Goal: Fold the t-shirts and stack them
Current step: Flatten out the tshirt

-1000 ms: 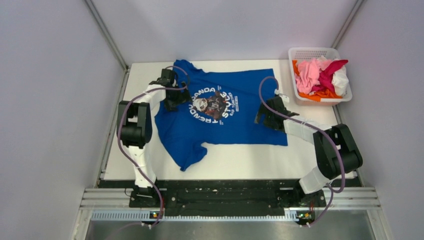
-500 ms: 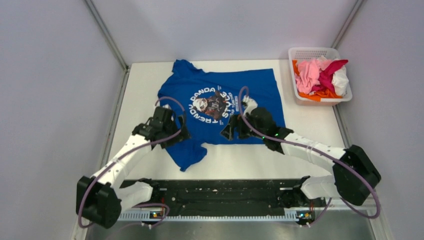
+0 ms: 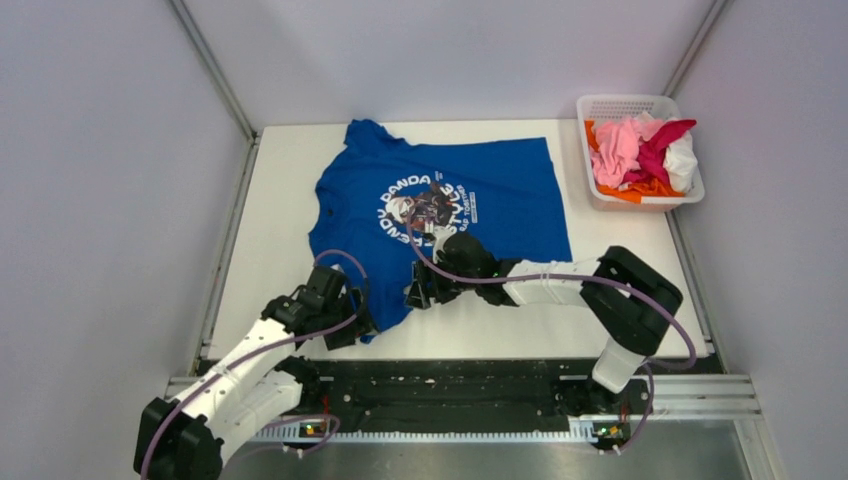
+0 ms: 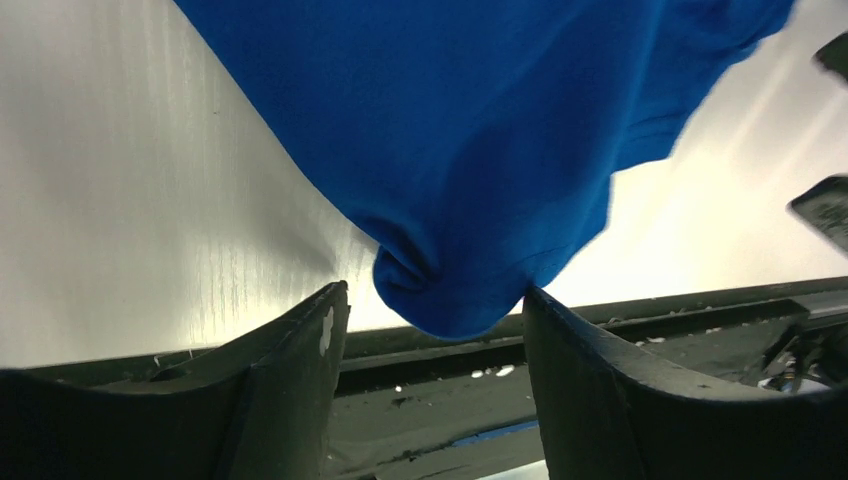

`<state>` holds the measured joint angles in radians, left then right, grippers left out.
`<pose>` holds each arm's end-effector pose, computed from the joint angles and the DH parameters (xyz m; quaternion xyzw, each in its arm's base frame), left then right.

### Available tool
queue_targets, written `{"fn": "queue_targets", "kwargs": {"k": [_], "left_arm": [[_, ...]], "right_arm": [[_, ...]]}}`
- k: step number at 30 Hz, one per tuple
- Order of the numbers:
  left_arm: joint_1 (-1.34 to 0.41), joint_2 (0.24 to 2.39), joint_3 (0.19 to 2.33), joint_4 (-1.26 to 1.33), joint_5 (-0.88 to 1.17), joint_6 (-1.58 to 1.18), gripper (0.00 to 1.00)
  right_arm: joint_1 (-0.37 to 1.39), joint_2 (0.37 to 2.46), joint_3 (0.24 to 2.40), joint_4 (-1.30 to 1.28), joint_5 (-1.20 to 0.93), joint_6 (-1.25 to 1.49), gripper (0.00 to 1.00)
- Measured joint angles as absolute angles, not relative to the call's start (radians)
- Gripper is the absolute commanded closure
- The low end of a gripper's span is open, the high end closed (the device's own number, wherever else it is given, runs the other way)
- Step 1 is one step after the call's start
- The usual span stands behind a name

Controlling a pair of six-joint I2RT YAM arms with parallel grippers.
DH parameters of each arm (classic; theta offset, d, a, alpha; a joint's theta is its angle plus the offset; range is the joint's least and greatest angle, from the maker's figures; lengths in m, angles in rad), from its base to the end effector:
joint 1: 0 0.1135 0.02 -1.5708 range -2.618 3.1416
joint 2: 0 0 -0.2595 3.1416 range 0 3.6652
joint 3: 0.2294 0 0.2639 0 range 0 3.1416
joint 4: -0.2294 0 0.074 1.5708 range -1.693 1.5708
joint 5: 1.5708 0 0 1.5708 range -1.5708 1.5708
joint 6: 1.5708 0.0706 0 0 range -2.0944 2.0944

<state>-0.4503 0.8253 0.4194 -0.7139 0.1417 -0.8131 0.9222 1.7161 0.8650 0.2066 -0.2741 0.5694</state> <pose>0.1456 -0.0814 0.1283 -0.1598 0.9591 -0.1874 0.1392 0.2177 0.3188 0.1313 -0.2156 0.8618 0.3901 0.2422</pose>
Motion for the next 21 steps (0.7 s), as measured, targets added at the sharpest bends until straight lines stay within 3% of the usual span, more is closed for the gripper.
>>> {"fn": "queue_targets", "kwargs": {"k": [5,7,9,10,14,15,21], "left_arm": [[-0.455,0.892,0.398,-0.628,0.146,-0.818,0.50],[-0.455,0.921,0.399,-0.580,0.148,-0.820,0.67],[-0.455,0.949,0.398,-0.543,0.146,-0.819,0.94],[-0.455,0.959,0.398,-0.536,0.143,-0.825,1.00],[-0.455,0.969,0.400,-0.541,0.131,-0.824,1.00],[-0.455,0.967,0.406,-0.564,0.123,-0.829,1.00],[-0.455,0.914,0.507,-0.754,0.091,-0.852,0.96]], "right_arm": [[0.924,1.834,0.933,0.235,-0.304,0.570,0.45],[0.927,1.858,0.946,0.242,-0.315,0.574,0.52],[0.931,1.862,0.951,0.235,-0.318,0.574,0.60],[0.934,1.862,0.952,0.223,-0.319,0.575,0.65],[0.948,1.862,0.953,0.165,-0.319,0.582,0.89],[0.952,1.861,0.960,0.135,-0.316,0.587,1.00],[0.957,1.805,1.016,-0.045,-0.296,0.633,1.00]]}}
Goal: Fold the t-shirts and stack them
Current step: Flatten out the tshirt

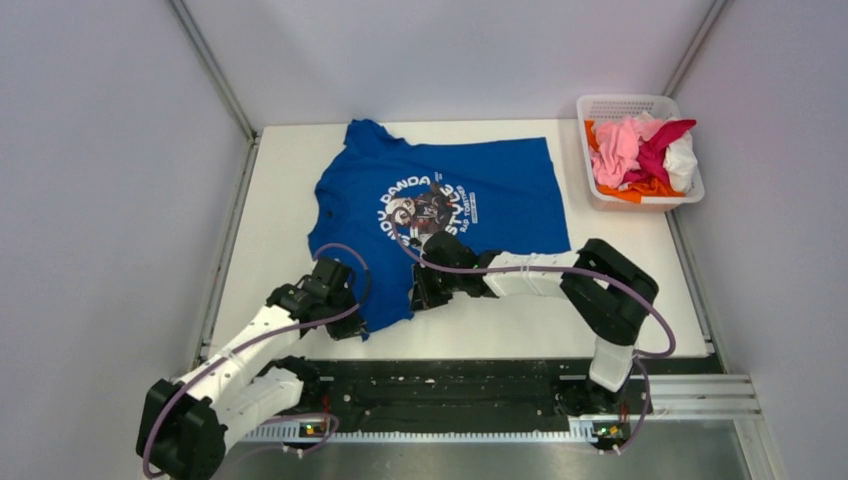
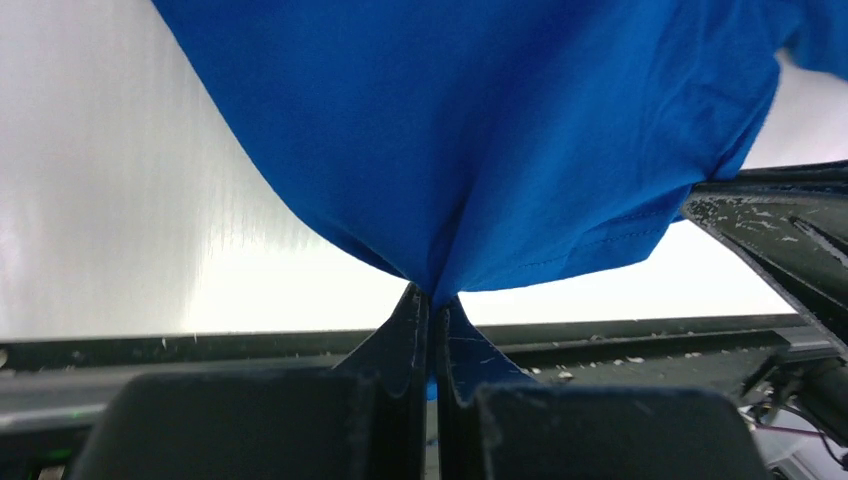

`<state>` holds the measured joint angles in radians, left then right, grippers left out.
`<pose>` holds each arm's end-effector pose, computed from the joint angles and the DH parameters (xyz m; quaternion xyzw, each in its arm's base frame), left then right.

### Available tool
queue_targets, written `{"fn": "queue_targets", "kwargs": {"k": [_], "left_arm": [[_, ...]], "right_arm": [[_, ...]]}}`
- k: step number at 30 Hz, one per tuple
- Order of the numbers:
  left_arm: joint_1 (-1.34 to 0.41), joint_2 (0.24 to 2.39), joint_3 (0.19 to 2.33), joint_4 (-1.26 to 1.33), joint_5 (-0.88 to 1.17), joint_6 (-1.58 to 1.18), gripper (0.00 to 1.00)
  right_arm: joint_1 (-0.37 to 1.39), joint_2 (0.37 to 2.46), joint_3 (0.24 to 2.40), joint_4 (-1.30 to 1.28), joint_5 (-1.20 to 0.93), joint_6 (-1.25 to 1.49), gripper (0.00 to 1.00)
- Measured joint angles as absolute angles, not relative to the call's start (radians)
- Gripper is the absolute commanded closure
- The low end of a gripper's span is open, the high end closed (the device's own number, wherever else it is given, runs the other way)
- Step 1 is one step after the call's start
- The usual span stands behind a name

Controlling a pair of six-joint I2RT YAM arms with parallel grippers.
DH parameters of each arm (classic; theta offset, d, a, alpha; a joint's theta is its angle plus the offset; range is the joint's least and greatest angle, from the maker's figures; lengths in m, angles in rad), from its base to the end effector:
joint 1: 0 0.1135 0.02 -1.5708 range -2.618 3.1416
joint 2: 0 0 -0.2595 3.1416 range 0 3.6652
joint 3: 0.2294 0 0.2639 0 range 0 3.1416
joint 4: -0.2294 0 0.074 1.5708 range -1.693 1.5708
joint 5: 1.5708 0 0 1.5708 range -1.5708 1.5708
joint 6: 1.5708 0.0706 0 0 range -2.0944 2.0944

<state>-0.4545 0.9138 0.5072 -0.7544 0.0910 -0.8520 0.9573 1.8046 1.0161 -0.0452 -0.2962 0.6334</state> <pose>0.1578 -0.0843 0.1401 -0.1840 0.9606 -0.1589 0.1343 0.2128 0.3381 0.1212 -0.2012 0.9020 0.3508 0.1511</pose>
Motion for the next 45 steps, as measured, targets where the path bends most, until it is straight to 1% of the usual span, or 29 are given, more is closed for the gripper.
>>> {"fn": "queue_targets", "kwargs": {"k": [5,7,9,10,11,13,14,15,17,18,20,21,25,28,31,34,36,38,41,45], "left_arm": [[-0.455,0.909,0.606,-0.877,0.070,-0.870,0.93],[-0.455,0.928,0.609,-0.910,0.071,-0.875,0.86],[-0.455,0.952,0.606,-0.937,0.083,-0.884,0.82],[-0.455,0.958,0.603,-0.942,0.092,-0.888,0.77],[-0.455,0.960,0.598,-0.950,0.096,-0.888,0.67],[-0.455,0.960,0.578,-0.973,0.115,-0.885,0.42],[-0.455,0.959,0.571,-0.980,0.128,-0.876,0.36],[-0.455,0.955,0.565,-0.986,0.155,-0.869,0.33],[-0.455,0.936,0.563,-0.996,0.217,-0.851,0.03],[-0.455,0.920,0.565,-1.000,0.238,-0.839,0.01],[-0.456,0.884,0.589,-1.034,0.250,-0.822,0.01],[-0.456,0.865,0.620,-1.068,0.241,-0.814,0.01],[-0.456,0.831,0.736,-1.107,0.165,-0.801,0.01],[-0.455,0.846,0.762,-1.038,0.110,-0.798,0.01],[-0.454,0.955,0.813,-0.971,0.024,-0.787,0.01],[-0.443,1.137,0.936,-0.901,-0.071,-0.763,0.01],[-0.425,1.252,1.014,-0.844,-0.128,-0.744,0.01],[-0.403,1.326,1.046,-0.791,-0.163,-0.728,0.01],[-0.356,1.409,1.048,-0.711,-0.168,-0.704,0.01],[-0.259,1.520,1.047,-0.588,-0.100,-0.689,0.01]], "right_arm": [[0.957,1.734,1.082,-0.180,-0.291,0.661,1.00],[0.957,1.729,1.106,-0.230,-0.296,0.669,0.99],[0.958,1.729,1.106,-0.269,-0.310,0.680,0.81],[0.958,1.729,1.103,-0.287,-0.315,0.686,0.70],[0.958,1.729,1.092,-0.300,-0.316,0.686,0.64],[0.958,1.729,1.065,-0.323,-0.315,0.685,0.55],[0.958,1.729,1.053,-0.338,-0.314,0.685,0.48],[0.958,1.729,1.046,-0.353,-0.312,0.683,0.41],[0.958,1.724,1.040,-0.379,-0.295,0.676,0.23],[0.958,1.711,1.040,-0.388,-0.280,0.671,0.15],[0.958,1.664,1.040,-0.397,-0.243,0.664,0.02],[0.956,1.628,1.040,-0.398,-0.221,0.661,0.01],[0.927,1.465,1.036,-0.388,-0.132,0.649,0.01],[0.832,1.359,0.990,-0.353,-0.094,0.651,0.01],[0.701,1.309,0.914,-0.327,-0.060,0.644,0.01],[0.583,1.303,0.854,-0.332,-0.014,0.625,0.01],[0.518,1.302,0.831,-0.340,0.013,0.607,0.01],[0.465,1.299,0.818,-0.341,0.049,0.592,0.01],[0.407,1.283,0.799,-0.330,0.122,0.586,0.01],[0.364,1.280,0.772,-0.297,0.212,0.591,0.01]]}}
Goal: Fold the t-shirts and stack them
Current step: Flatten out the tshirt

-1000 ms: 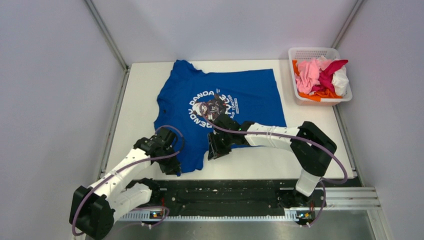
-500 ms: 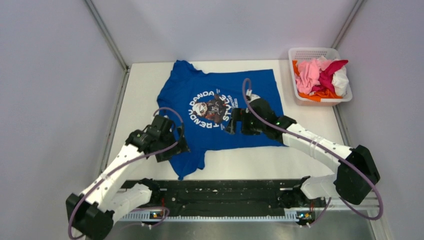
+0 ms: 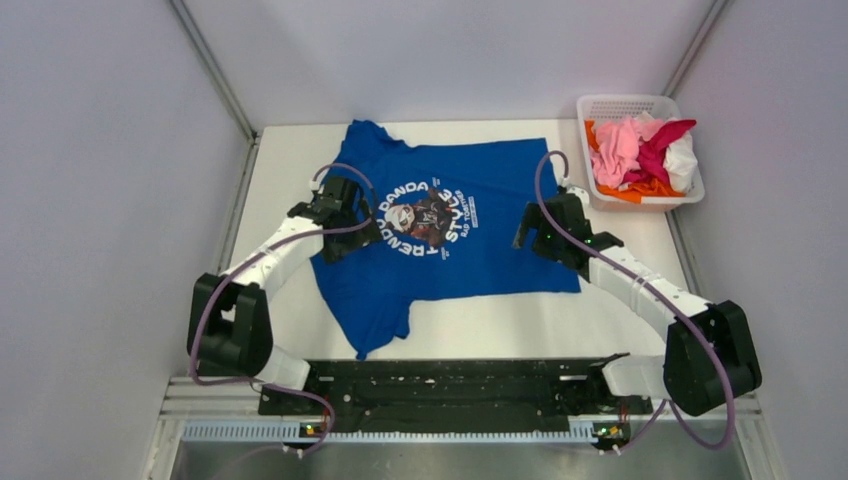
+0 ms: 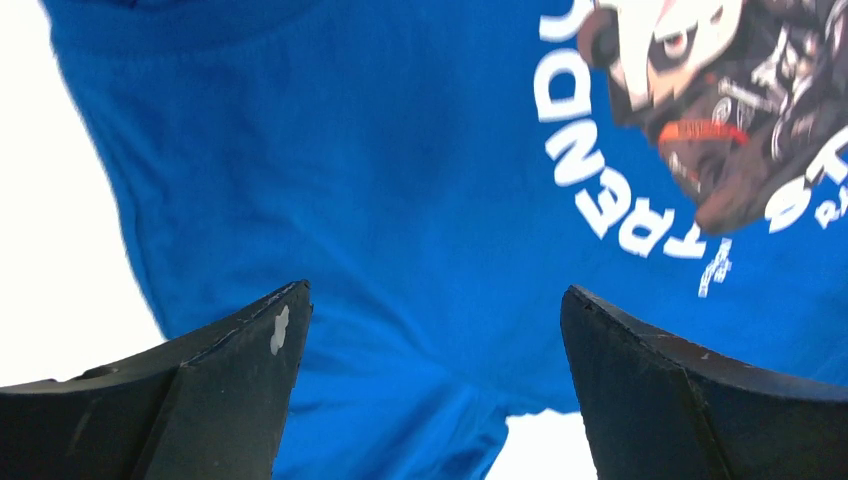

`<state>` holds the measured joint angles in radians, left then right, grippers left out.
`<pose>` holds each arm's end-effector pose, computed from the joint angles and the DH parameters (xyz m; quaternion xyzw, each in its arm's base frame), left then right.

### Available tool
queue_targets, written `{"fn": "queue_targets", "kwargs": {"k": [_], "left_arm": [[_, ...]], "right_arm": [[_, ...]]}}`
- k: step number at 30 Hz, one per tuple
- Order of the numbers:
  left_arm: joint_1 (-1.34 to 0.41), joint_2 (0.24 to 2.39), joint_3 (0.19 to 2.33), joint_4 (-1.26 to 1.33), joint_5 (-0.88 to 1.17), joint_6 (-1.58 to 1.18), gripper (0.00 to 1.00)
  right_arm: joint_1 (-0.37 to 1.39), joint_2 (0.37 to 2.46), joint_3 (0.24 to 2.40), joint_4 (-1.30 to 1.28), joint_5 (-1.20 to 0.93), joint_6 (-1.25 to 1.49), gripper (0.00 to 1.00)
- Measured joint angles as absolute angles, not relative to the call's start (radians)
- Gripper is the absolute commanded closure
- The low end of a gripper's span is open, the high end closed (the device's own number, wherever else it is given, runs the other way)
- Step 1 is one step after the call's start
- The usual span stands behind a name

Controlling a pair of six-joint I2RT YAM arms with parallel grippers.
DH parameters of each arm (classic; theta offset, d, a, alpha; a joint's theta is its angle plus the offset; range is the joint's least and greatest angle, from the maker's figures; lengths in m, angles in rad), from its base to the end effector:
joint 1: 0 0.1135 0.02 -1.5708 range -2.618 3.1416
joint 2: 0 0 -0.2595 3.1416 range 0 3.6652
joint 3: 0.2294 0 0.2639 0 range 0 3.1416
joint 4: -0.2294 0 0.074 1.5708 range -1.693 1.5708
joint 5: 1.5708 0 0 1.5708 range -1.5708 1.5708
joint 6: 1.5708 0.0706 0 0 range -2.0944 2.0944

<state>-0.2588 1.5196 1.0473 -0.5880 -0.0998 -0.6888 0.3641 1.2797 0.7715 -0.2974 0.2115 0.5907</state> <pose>0.3241 -0.0785 0.1833 -0.2185 0.9415 -0.0721 0.2464 0.2840 0.0924 0.1863 0.1435 0.9121 0.0836 0.3747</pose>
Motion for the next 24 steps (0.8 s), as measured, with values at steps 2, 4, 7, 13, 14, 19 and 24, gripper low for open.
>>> {"fn": "queue_targets", "kwargs": {"k": [2,4,7,13,14,19,24], "left_arm": [[-0.214,1.575,1.047,-0.540,-0.060,-0.681,0.01],[-0.176,1.635,1.047,-0.510,-0.012,-0.677,0.01],[-0.136,1.717,1.058,-0.497,0.039,-0.677,0.01],[-0.097,1.756,1.103,-0.469,0.079,-0.662,0.01],[-0.096,1.761,1.110,-0.474,0.081,-0.660,0.01],[-0.093,1.769,1.124,-0.484,0.080,-0.648,0.01],[-0.094,1.723,1.108,-0.527,0.072,-0.627,0.01]], "right_arm": [[0.356,1.287,0.762,-0.282,0.228,0.595,0.01],[0.349,1.307,0.753,-0.261,0.235,0.598,0.01],[0.340,1.350,0.739,-0.250,0.235,0.606,0.01],[0.336,1.400,0.697,-0.246,0.222,0.626,0.02],[0.336,1.400,0.685,-0.245,0.217,0.632,0.01],[0.335,1.390,0.659,-0.226,0.200,0.650,0.01],[0.335,1.342,0.648,-0.256,0.203,0.655,0.01]]}}
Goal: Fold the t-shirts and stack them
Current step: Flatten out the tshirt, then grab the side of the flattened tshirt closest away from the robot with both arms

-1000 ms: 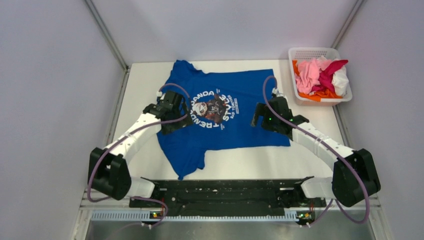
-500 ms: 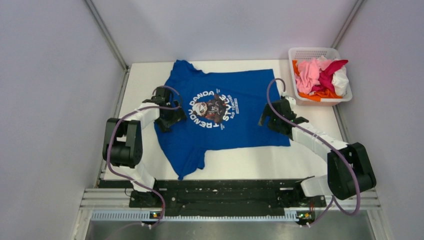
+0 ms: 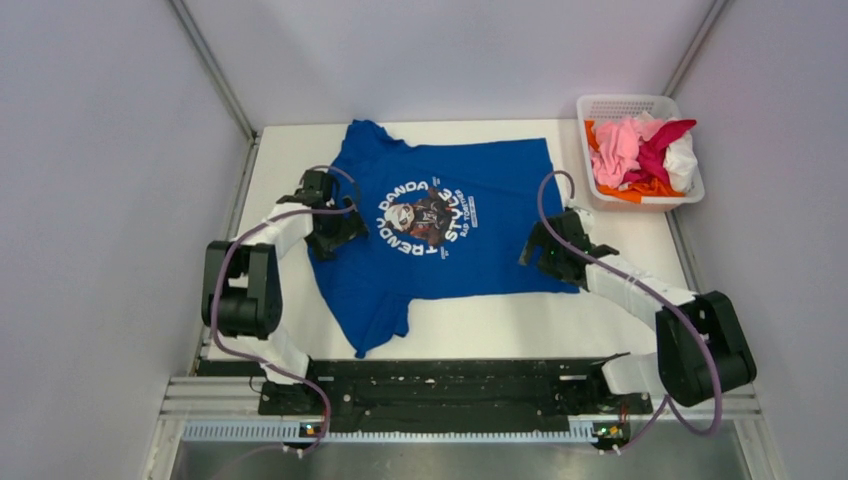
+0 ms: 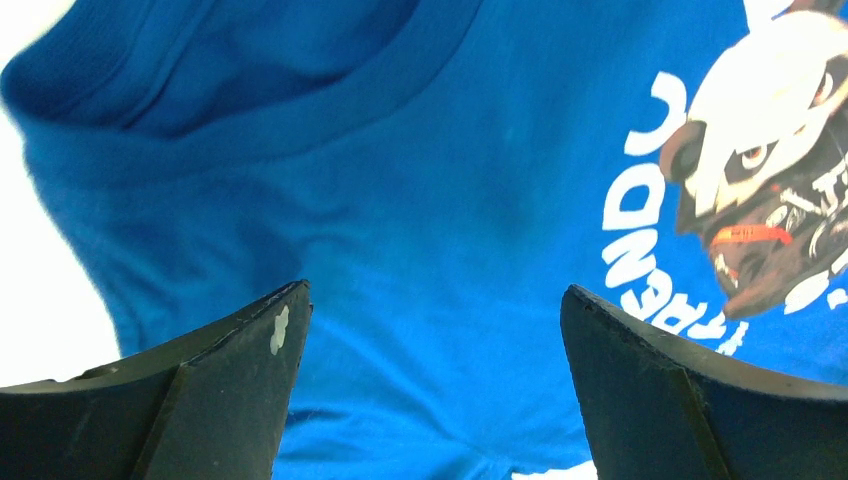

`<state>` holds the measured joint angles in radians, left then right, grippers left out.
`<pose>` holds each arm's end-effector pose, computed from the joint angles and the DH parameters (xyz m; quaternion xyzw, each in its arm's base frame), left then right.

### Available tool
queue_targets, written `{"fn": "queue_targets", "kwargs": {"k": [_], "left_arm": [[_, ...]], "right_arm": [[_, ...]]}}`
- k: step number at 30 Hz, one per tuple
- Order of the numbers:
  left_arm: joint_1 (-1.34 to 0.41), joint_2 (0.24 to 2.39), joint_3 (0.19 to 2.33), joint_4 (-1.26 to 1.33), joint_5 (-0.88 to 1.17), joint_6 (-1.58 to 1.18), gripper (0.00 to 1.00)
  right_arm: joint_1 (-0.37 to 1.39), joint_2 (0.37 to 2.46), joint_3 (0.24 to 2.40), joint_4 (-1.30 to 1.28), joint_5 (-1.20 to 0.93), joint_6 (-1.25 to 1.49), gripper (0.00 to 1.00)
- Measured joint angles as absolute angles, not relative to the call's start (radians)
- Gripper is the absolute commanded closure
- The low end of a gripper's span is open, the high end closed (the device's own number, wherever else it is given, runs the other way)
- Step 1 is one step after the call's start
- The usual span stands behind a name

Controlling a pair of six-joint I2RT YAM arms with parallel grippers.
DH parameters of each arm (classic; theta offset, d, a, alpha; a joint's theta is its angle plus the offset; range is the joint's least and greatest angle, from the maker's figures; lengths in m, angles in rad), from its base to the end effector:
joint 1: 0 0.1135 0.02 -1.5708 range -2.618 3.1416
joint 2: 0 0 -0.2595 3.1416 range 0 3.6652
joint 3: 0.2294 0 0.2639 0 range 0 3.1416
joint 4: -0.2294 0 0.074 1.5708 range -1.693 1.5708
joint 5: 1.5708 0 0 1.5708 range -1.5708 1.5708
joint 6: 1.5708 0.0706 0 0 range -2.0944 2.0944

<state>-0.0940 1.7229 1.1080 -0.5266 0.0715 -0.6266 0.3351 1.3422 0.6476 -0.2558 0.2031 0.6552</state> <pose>0.3619 -0.0392 0.1395 -0.2496 0.9440 -0.1077 0.1869 0.2694 0.0787 0.1314 0.1815 0.9303 0.0594 0.3131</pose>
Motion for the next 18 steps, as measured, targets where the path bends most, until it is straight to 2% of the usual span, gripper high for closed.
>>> {"fn": "queue_targets", "kwargs": {"k": [5,8,12,18], "left_arm": [[-0.156,1.480,1.001,-0.627,0.047,-0.632,0.01],[-0.284,1.263,0.906,-0.725,0.007,-0.659,0.02],[-0.447,1.028,0.774,-0.866,-0.002,-0.717,0.16],[-0.595,0.923,0.652,-0.970,0.027,-0.863,0.28]], "right_arm": [[0.335,1.201,0.641,-0.282,0.231,0.682,0.01],[0.335,1.113,0.626,-0.298,0.249,0.693,0.01],[0.335,1.061,0.611,-0.336,0.273,0.700,0.01],[0.334,1.054,0.589,-0.370,0.288,0.700,0.01]]}}
